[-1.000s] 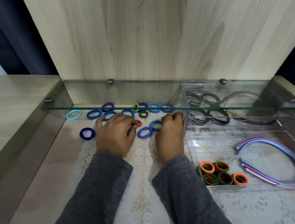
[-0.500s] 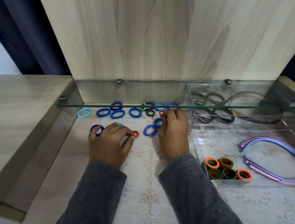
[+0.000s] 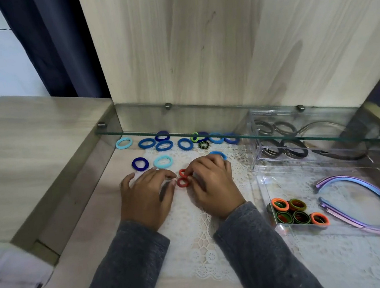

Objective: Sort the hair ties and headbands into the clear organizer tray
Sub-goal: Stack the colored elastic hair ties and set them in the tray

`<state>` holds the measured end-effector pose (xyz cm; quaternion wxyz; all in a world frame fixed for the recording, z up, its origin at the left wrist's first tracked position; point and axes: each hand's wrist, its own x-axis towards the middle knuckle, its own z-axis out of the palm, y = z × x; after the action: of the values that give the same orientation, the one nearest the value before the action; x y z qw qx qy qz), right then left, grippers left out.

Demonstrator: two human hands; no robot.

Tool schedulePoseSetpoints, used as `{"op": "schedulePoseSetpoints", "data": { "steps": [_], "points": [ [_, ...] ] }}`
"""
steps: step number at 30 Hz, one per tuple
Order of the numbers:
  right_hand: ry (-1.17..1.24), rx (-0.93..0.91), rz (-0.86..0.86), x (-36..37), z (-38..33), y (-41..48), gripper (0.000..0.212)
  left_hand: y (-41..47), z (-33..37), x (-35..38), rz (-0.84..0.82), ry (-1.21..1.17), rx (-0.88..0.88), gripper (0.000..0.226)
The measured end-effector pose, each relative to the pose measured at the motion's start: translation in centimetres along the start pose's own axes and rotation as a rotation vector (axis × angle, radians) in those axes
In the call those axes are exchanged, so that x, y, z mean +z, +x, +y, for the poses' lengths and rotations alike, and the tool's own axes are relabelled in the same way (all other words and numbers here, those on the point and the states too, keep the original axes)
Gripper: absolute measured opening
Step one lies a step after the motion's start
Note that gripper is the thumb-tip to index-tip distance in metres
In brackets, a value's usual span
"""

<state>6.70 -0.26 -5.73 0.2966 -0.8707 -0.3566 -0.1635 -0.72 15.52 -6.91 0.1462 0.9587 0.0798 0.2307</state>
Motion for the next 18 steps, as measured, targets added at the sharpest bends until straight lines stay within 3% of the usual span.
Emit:
{"op": "schedulePoseSetpoints", "data": {
  "steps": [3, 7, 13, 18],
  "points": [
    [-0.016, -0.030, -0.024, -0.09, -0.17, -0.29, 0.013, -0.17, 0.11, -0.05, 0.072, -0.003, -0.048, 0.016],
    [-0.074, -0.068, -0.018, -0.07, -0.33, -0.62, 0.010, -0.14, 0.24, 0.01, 0.126, -0.019, -0.071, 0.019],
    [-0.121, -0.070, -0.041, -0.21, -0.47, -0.60, 0.013, -0.12, 0.13, 0.54, -0.001, 0.041, -0.168, 0.045],
    [-0.121, -0.083, -0.049, -0.42, -0.59, -0.63, 0.015, -0.02, 0.18, 0.45, -0.071, 0.085, -0.242, 0.045]
  ]
}}
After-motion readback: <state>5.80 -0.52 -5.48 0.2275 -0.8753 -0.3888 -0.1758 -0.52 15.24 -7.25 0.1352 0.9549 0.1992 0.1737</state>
